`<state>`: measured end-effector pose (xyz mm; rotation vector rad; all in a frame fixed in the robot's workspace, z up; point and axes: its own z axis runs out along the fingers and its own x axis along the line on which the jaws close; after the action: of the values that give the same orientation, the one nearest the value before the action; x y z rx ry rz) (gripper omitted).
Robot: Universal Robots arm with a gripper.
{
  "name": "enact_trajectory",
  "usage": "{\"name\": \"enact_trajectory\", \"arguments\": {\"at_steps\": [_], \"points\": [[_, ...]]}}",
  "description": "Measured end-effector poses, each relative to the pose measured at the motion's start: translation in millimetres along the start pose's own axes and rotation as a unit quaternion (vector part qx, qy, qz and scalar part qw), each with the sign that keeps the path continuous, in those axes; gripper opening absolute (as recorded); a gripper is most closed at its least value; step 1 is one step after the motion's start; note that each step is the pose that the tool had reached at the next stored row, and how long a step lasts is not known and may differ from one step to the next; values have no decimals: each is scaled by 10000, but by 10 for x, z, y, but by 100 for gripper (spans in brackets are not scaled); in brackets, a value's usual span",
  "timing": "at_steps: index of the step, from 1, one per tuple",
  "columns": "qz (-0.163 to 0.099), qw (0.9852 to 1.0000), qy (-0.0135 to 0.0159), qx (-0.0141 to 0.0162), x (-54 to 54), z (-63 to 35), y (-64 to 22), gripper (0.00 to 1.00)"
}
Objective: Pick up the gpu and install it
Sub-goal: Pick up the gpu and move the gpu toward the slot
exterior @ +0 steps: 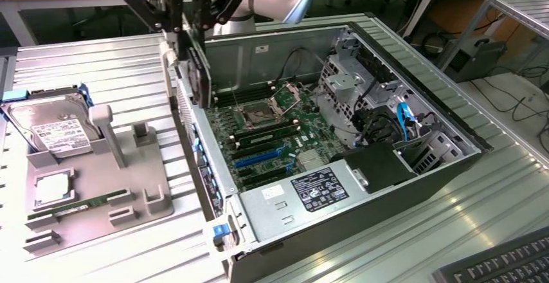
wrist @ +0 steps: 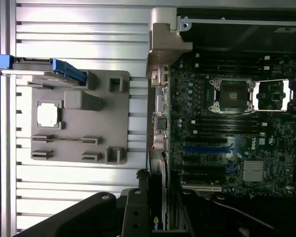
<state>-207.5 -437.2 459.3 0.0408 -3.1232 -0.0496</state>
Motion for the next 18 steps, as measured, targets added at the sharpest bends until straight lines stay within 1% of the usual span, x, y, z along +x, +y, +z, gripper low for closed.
{"name": "enact_trajectory", "arguments": {"at_steps": [4,6,12,18], "points": [[0,10000,20,-7,-185,-4,-17,26],[0,10000,25,-13,-276,-2,-24,26],[0,10000,26,-17,-550,29,-46,26],[1,10000,26,-17,-821,96,-87,26]]}}
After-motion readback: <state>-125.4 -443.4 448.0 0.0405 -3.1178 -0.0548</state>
